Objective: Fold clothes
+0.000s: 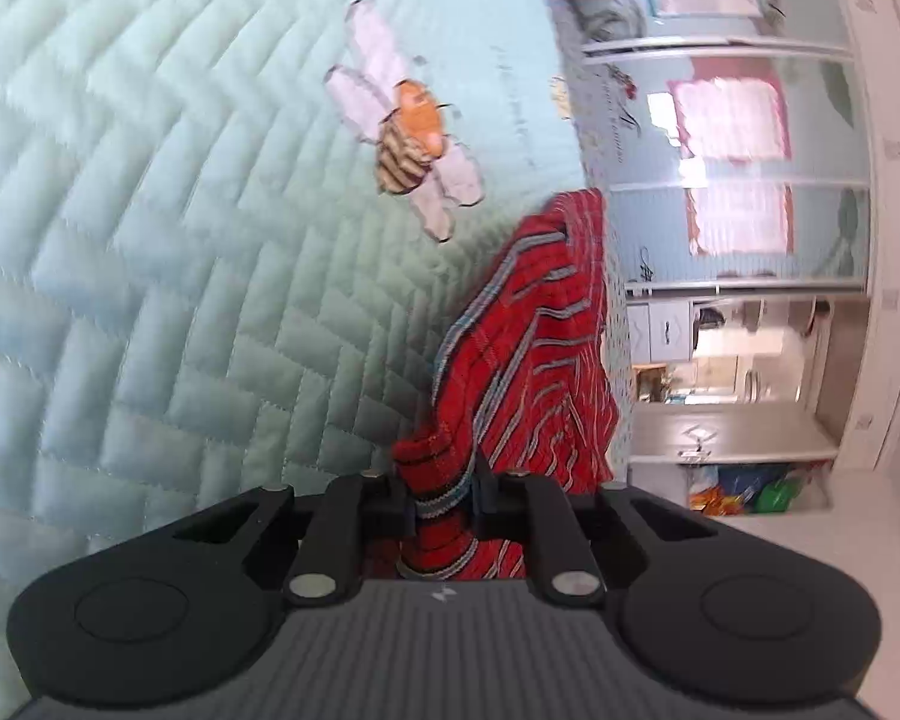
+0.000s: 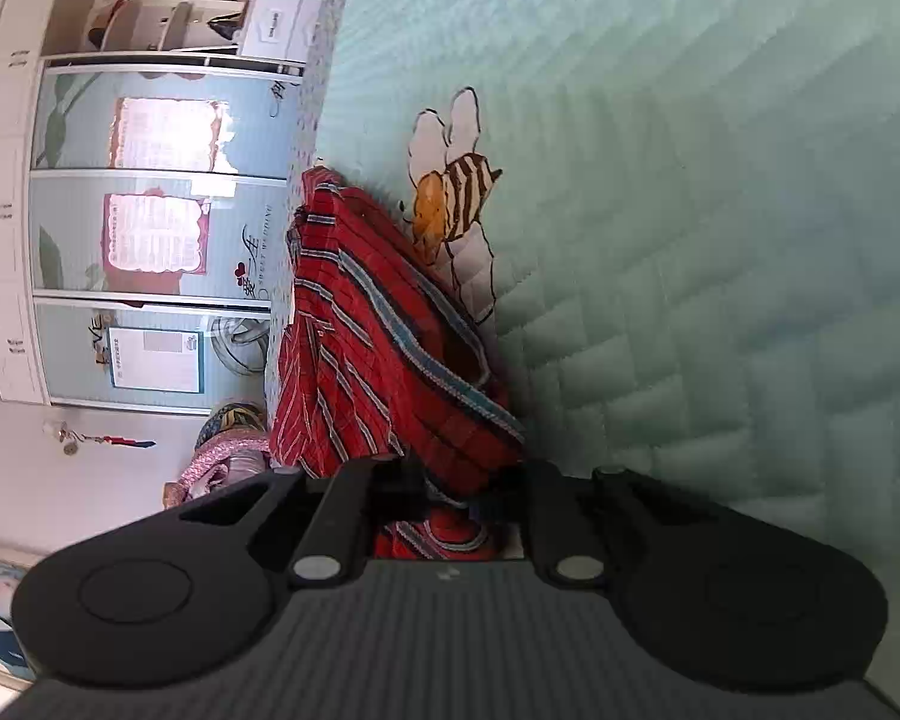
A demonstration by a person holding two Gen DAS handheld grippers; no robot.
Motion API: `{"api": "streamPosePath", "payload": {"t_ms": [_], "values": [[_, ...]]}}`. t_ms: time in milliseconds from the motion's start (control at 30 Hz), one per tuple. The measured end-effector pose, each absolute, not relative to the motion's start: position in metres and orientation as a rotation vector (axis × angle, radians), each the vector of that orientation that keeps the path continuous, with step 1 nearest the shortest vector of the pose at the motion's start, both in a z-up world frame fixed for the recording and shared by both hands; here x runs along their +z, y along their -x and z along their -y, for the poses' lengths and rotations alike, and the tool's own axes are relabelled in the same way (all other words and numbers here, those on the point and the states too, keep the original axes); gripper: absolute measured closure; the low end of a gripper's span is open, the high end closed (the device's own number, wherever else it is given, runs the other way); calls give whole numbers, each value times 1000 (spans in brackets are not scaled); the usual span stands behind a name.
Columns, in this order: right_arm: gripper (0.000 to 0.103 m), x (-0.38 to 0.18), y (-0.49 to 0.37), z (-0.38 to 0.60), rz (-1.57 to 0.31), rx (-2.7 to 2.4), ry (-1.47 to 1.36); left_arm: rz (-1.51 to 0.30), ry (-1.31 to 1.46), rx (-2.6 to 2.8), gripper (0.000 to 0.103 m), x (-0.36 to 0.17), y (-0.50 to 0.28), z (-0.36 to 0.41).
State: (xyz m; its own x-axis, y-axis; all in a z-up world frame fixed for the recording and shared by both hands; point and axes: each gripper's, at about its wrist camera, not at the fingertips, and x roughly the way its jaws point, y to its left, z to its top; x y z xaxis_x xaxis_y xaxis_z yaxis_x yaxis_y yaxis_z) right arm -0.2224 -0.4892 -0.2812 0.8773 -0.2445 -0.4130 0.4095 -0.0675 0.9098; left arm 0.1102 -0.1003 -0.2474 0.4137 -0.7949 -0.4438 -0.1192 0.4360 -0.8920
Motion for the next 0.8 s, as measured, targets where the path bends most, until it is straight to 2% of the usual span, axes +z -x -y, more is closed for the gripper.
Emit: {"api": "streamPosePath", "payload": {"t_ms": [233, 467, 800], "values": [[94, -241, 221, 484, -114, -529, -1444, -996, 959, -622, 94, -203, -97, 101], [94, -195, 243, 462, -82, -493, -1401, -1049, 911, -688, 94, -169, -81, 95], [94, -159, 369, 367, -219, -553, -1396, -1228, 713, -795, 91, -156, 11, 17]]}}
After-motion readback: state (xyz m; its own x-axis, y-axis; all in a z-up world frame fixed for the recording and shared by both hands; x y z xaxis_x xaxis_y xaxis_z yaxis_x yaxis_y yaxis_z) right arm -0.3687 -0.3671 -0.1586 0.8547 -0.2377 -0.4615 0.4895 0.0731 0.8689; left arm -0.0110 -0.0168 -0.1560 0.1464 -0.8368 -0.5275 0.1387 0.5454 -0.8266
